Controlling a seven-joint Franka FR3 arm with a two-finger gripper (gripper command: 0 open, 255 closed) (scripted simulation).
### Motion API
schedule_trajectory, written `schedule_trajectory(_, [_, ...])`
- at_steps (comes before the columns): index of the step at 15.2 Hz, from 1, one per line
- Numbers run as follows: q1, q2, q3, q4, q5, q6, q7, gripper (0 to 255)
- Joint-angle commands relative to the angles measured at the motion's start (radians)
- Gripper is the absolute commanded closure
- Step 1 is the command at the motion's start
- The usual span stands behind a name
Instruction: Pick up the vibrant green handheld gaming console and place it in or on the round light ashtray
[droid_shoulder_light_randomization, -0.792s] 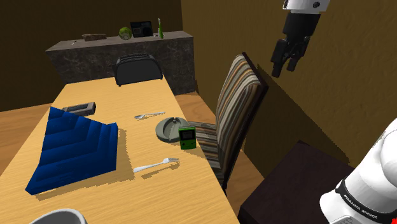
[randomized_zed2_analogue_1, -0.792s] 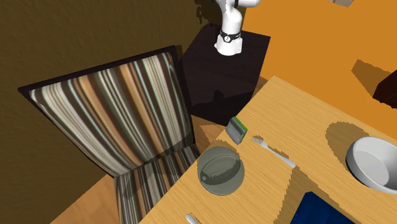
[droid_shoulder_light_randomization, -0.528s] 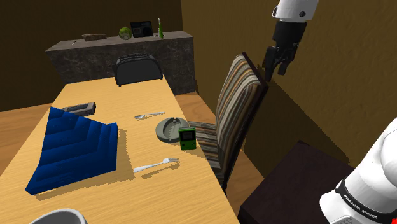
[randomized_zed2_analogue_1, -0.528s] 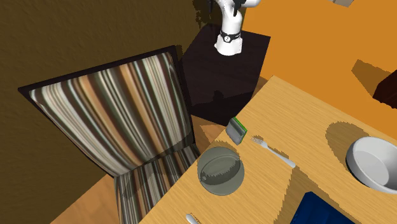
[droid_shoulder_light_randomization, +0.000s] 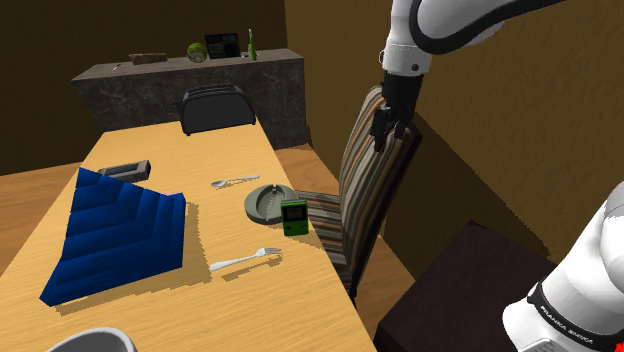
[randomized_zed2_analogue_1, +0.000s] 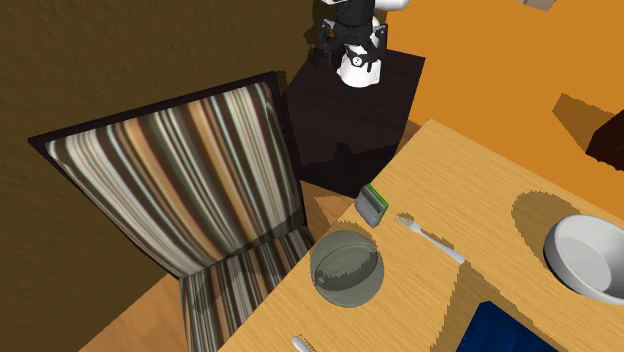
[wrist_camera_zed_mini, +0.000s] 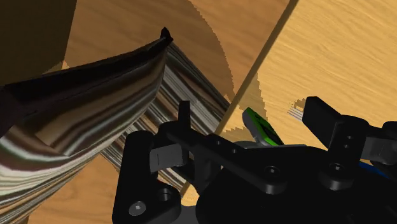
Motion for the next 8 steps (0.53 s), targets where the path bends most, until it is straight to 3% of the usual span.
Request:
schedule_trajectory(1, [0.012, 0.064, 0.013, 0.010, 0.000, 0.053, -0.010, 0])
schedule_trajectory(8, [0.042, 0.318, 0.047, 0.102, -0.021, 0.208, -0.048, 0])
